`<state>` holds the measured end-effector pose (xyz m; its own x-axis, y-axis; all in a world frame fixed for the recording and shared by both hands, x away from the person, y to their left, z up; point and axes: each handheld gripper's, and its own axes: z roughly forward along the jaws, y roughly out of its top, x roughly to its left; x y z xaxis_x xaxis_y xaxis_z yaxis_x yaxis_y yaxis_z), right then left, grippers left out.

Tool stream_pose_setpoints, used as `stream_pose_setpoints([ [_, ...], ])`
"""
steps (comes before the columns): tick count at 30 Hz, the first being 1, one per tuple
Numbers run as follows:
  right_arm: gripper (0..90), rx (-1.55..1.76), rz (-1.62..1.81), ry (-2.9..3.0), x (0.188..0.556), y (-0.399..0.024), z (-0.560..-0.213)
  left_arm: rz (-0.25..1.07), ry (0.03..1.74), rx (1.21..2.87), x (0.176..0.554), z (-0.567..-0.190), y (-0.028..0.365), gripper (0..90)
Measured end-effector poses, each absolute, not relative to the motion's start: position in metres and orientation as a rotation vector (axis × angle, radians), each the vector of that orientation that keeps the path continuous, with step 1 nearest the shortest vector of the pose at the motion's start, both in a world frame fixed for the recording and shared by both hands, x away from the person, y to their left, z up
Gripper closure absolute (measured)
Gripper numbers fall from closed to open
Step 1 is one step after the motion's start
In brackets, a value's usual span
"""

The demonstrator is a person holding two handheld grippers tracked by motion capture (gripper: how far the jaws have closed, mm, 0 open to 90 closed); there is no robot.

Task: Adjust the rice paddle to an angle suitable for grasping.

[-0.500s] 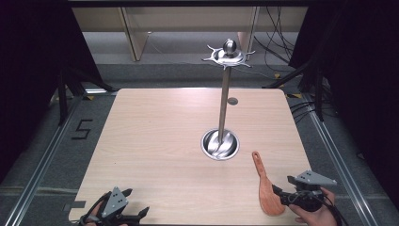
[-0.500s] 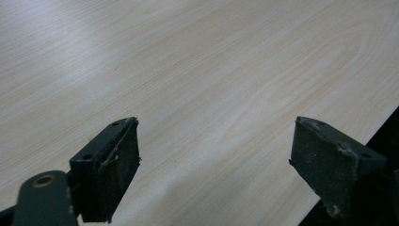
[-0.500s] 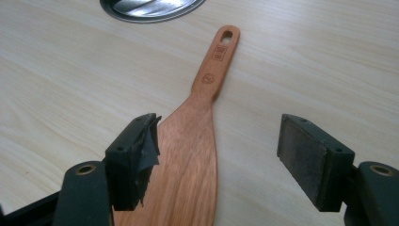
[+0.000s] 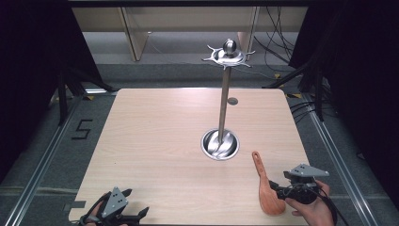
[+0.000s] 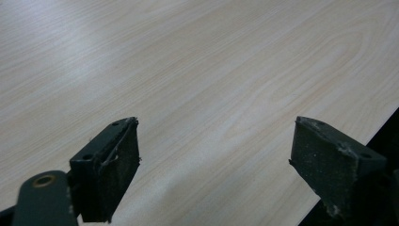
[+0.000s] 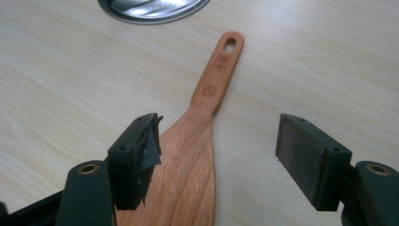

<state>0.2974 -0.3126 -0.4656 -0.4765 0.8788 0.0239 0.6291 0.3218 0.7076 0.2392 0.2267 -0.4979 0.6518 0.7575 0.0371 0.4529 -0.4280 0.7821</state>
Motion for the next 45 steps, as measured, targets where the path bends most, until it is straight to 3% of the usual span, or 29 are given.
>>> stream_pose_setpoints([
  [17, 37.1, 1.371, 0.769, 2.312, 0.340, -0.288, -0.448, 0.496, 0.939, 2.098, 0.239, -0.497, 0.227, 15.4],
  [45, 44.4, 1.380, 0.478, 2.508, 0.386, -0.261, -0.471, 0.503, 0.971, 2.070, 0.239, -0.499, 0.226, 15.5],
])
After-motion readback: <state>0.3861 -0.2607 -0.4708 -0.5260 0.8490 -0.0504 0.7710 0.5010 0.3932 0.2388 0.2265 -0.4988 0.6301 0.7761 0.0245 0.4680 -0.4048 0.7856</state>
